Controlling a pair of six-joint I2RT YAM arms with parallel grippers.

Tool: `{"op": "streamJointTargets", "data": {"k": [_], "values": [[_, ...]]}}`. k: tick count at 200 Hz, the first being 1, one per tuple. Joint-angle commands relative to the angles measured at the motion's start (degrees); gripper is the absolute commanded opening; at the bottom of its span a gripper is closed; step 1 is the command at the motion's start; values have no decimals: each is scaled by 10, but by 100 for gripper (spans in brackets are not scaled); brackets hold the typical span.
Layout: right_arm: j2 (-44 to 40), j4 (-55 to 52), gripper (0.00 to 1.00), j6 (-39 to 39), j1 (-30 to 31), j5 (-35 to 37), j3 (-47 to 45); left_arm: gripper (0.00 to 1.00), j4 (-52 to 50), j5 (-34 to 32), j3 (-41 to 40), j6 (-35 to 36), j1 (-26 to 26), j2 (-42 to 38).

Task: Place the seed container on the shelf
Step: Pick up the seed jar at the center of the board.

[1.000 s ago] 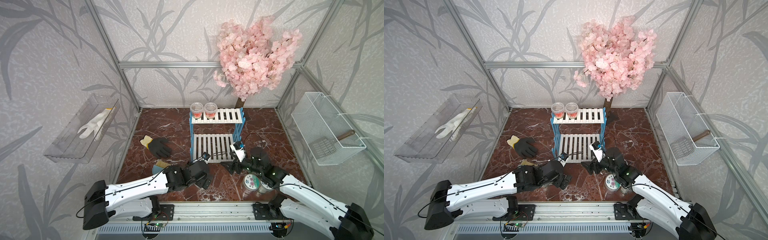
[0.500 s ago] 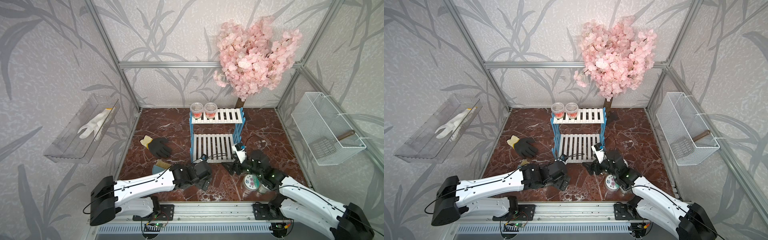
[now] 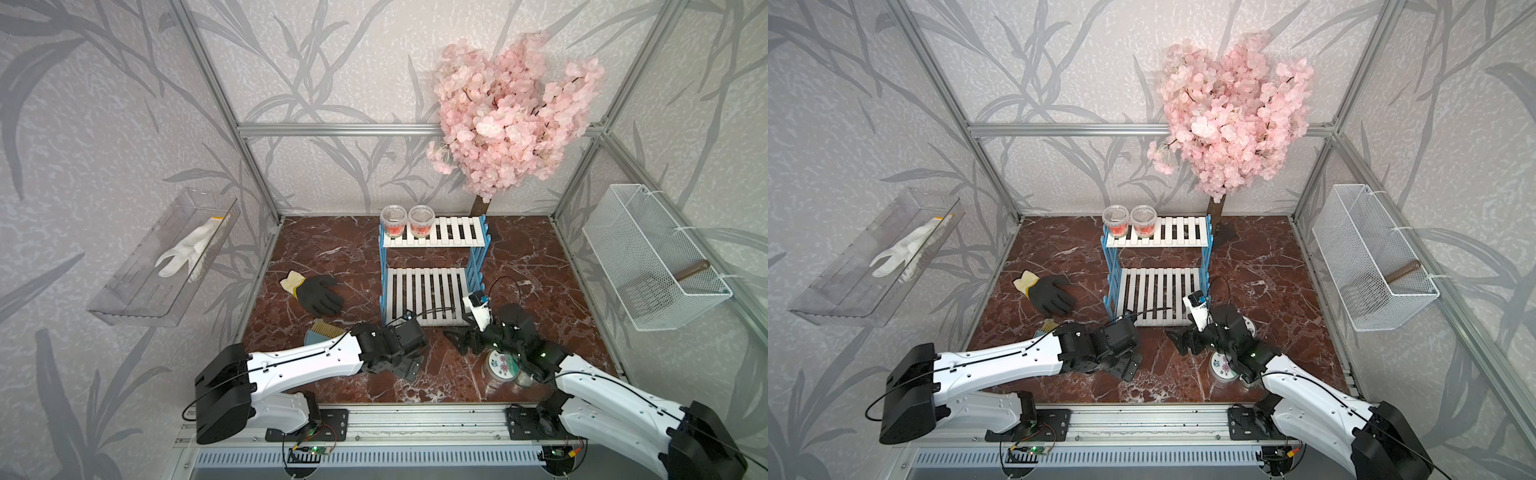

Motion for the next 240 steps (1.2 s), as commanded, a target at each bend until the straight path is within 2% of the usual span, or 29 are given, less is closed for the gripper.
{"op": "streamJointTargets", "data": {"k": [1,111,174,240], "values": [[4,27,93,7,3,-2,-5,97,3,20,11,4,5,18],[5,38,93,3,3,7,-14,84,-5,30,17,10,8,50],[4,41,93,6,3,11,-18,82,-2,40,17,20,9,60],[6,46,94,3,3,3,-23,75,1,41,16,19,9,53]]}}
